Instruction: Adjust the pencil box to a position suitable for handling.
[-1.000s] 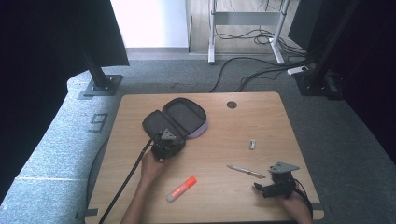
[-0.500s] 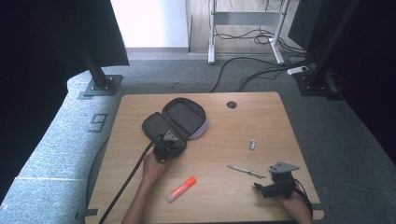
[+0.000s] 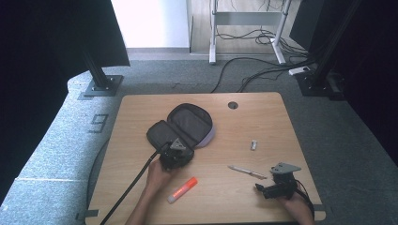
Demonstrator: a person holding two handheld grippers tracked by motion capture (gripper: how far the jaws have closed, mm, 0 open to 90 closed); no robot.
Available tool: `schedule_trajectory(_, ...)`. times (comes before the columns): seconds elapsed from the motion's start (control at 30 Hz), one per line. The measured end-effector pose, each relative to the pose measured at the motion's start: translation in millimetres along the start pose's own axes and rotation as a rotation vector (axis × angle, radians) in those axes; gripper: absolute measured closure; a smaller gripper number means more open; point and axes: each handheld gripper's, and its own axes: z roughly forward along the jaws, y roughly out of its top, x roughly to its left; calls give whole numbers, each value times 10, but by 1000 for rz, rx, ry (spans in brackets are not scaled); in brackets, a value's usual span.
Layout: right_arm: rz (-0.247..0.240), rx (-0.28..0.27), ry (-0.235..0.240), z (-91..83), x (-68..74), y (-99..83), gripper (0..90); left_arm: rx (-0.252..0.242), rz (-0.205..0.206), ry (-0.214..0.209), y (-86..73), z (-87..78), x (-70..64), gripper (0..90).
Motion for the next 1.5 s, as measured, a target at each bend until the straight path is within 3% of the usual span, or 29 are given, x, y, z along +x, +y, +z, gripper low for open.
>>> schedule_trajectory(0.67,0,0,0,0,0,0,0,39,86,-75,-126,-110,-401,836)
schedule_trajectory(0.77,0,0,0,0,0,0,0,-11,103,-84,-95,-189,-428,783)
schedule_trajectory(0.8,0,0,0,0,0,0,0,-39,103,-81,-75,-235,-421,716)
schedule_trajectory(0.83,0,0,0,0,0,0,0,-69,98,-76,-59,-269,-411,716)
schedule_trajectory(0.87,0,0,0,0,-1,0,0,-112,89,-58,-31,-331,-374,611)
schedule_trajectory(0.9,0,0,0,0,-1,0,0,-132,74,-43,-9,-363,-343,611)
schedule_trajectory(0.93,0,0,0,0,0,0,0,-149,43,-2,48,-412,-262,570)
schedule_trajectory(1.0,0,0,0,0,0,0,0,-162,23,47,121,-452,-165,490)
schedule_trajectory(1.1,0,0,0,0,0,0,0,-157,-14,114,250,-454,32,406)
schedule_trajectory(1.23,0,0,0,0,0,0,0,-157,-97,128,323,-365,255,370)
schedule_trajectory(1.4,0,0,0,0,0,0,0,-131,-131,191,362,-206,367,337)
schedule_trajectory(1.5,0,0,0,0,0,0,0,-126,-157,184,343,-123,410,336)
